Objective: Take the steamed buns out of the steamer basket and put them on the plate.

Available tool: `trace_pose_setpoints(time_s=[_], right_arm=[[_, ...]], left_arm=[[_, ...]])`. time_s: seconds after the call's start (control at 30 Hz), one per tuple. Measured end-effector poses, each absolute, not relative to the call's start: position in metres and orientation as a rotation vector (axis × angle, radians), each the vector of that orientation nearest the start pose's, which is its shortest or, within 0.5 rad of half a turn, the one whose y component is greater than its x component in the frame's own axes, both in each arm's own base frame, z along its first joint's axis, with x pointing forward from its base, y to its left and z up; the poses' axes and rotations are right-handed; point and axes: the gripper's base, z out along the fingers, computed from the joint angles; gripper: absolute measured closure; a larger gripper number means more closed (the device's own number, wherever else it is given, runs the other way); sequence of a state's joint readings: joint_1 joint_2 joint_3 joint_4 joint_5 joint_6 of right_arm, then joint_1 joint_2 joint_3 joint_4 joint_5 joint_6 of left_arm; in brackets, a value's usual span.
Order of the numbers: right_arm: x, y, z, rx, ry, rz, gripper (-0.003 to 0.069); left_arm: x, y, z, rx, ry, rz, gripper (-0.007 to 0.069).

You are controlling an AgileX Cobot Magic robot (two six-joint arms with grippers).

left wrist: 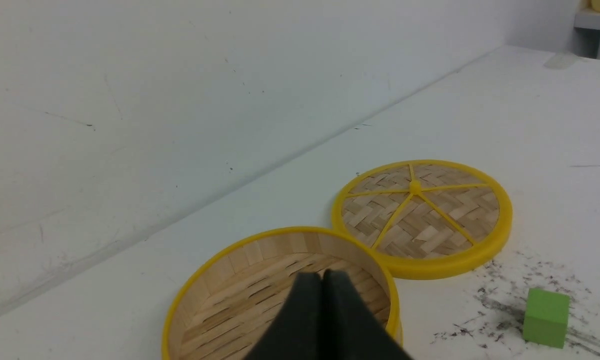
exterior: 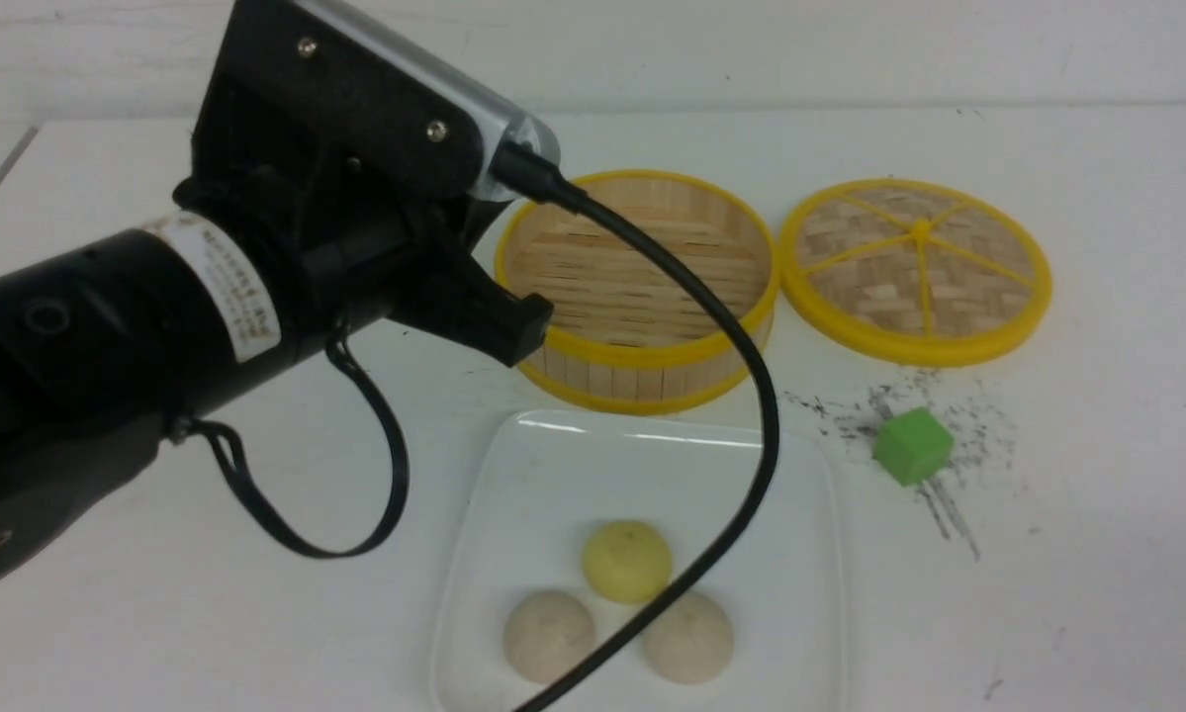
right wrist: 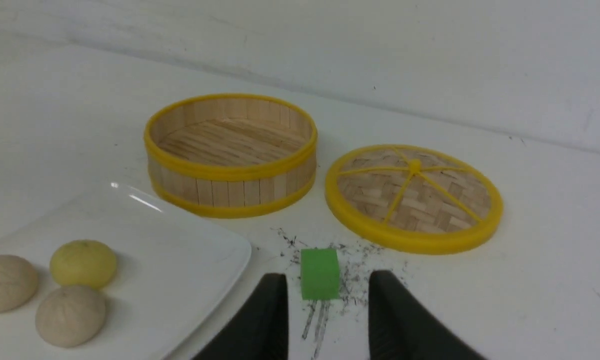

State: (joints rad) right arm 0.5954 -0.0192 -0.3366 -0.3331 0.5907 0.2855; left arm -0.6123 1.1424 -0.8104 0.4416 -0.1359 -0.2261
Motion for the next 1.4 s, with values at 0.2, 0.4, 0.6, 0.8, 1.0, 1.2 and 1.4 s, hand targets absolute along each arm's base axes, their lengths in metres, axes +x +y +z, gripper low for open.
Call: trace_pose_setpoints(time_s=[0.2, 0.4, 0.6, 0.8, 1.0, 1.2, 1.4], right_arm=[[0.031, 0.002, 0.266, -0.372, 1.646, 0.301, 0.0407], [0.033, 0.008, 0.272, -0.267, 1.549, 0.459, 0.0424], [0.041, 0.009, 0.253, -0.242, 1.560, 0.428, 0.0426], [0.043, 0.007, 0.253, -0.181, 1.531, 0.436, 0.0426], [0.044, 0.006, 0.254, -0.112, 1.528, 0.483, 0.0423], [0.044, 0.005, 0.253, -0.004, 1.552, 0.573, 0.0422], [0.045, 0.004, 0.253, 0.017, 1.561, 0.582, 0.0422]], left_arm=[[0.207, -0.152, 0.345, 0.722, 1.543, -0.349, 0.0621], [0.207, -0.152, 0.345, 0.722, 1.543, -0.349, 0.0621], [0.207, -0.152, 0.346, 0.722, 1.542, -0.349, 0.0621], [0.207, -0.152, 0.346, 0.722, 1.542, -0.349, 0.0621], [0.207, -0.152, 0.346, 0.722, 1.542, -0.349, 0.0619], [0.207, -0.152, 0.346, 0.722, 1.542, -0.349, 0.0619], [0.207, -0.152, 0.346, 0.722, 1.539, -0.351, 0.0619]])
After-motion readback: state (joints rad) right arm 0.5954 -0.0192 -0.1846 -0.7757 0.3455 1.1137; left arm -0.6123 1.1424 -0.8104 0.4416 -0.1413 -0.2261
